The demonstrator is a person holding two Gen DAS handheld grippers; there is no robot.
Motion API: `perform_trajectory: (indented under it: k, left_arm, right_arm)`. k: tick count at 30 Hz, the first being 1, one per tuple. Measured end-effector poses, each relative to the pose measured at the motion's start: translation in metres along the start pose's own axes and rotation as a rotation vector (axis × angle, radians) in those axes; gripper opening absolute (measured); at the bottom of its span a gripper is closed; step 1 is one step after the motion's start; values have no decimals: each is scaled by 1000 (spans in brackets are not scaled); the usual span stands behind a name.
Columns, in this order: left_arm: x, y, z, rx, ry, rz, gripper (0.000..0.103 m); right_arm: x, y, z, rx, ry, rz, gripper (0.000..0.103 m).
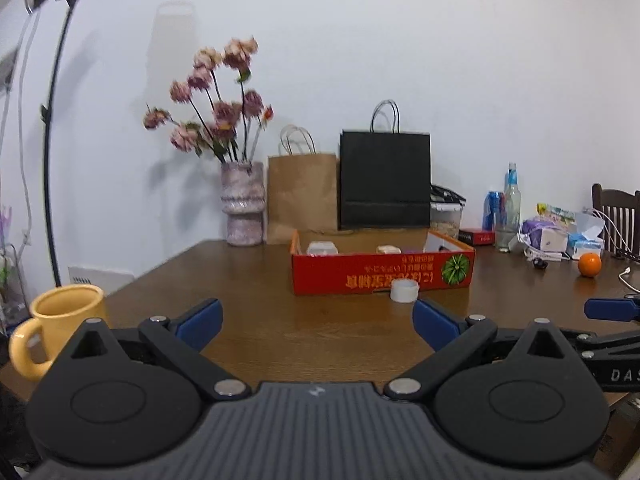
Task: Organize rigid objects
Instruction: 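Reach the right tool to the clear tape roll beside the box and grasp it, then lift the tape roll with the right tool and carry it over the box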
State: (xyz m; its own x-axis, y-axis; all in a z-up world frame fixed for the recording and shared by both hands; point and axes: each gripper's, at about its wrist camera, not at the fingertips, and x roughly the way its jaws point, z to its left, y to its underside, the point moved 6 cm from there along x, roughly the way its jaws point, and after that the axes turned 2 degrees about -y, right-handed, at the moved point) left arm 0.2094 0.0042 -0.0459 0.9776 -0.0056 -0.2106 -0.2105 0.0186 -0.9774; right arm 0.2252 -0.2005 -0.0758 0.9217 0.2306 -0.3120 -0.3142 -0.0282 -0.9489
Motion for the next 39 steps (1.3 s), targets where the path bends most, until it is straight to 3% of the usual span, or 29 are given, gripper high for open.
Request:
perform_trajectory:
  k: [7,16,22,25,26,27,28,29,31,33,39]
  left_arm:
    - [62,-16,-5,25,38,34,103]
    - [184,-30,-13,17,102,160,103]
    - [270,-20,-5,-39,56,286,103]
    - [301,-14,-8,-16,49,330,100]
    - [310,-11,-9,-6,57,353,91]
    - [318,-8,-9,-9,62,377,81]
    - [324,-3,-9,-26,64,409,49]
    - [330,1,-8,-39,69,451,23]
    - [335,8,-9,-53,94,490,13]
    - [332,9,-11,-30,90,475,5]
    - [312,-7,-18,-21,101,429,1]
  right_arm:
    - [68,-25,-9,16,-24,62,86]
    - [191,-60,-25,37,-56,162,86]
    - [277,-55,-41,103,-36,277,81]
    - [308,-52,-43,95,-6,321,76]
    - [315,-49,-43,88,-8,342,73]
    - [322,-46,-42,86,-22,365,62]
    - [325,-43,-41,91,-38,383,43]
    - [327,-41,-41,93,-42,384,43]
    - [325,-40,-39,91,-44,377,43]
    - [324,-42,-40,104,-51,370,43]
    - [299,-56,-43,115,-44,320,43]
